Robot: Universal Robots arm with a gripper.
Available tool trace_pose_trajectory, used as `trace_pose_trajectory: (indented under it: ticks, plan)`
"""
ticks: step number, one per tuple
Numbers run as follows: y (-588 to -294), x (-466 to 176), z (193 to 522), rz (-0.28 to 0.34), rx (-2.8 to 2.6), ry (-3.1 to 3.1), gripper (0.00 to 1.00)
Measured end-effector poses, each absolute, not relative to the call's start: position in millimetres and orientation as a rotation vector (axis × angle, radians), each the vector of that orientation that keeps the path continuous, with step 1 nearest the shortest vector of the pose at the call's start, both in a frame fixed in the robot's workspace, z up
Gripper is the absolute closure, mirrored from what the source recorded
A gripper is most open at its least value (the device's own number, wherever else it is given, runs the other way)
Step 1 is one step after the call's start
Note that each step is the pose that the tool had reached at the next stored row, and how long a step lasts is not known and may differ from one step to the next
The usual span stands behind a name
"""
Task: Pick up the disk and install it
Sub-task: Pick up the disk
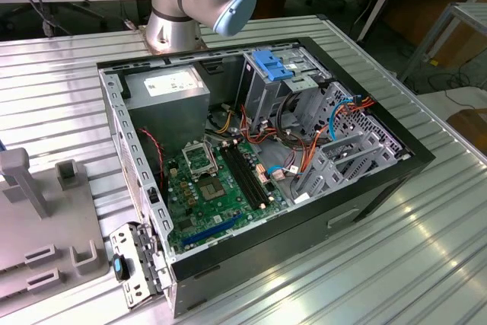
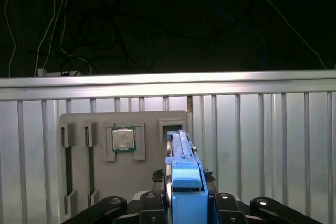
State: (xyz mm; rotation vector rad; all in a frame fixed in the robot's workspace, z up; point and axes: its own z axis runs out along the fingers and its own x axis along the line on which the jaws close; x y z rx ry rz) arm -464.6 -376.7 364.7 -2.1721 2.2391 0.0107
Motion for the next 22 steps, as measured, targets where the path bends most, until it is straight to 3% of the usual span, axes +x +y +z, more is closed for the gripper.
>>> trace_pose_trajectory:
  ticks: [13, 22]
  plan:
    - [-377, -465, 372, -0.023, -2.187, 2.254, 0.63]
    - [-377, -464, 414, -0.052, -2.199, 2.266, 0.63]
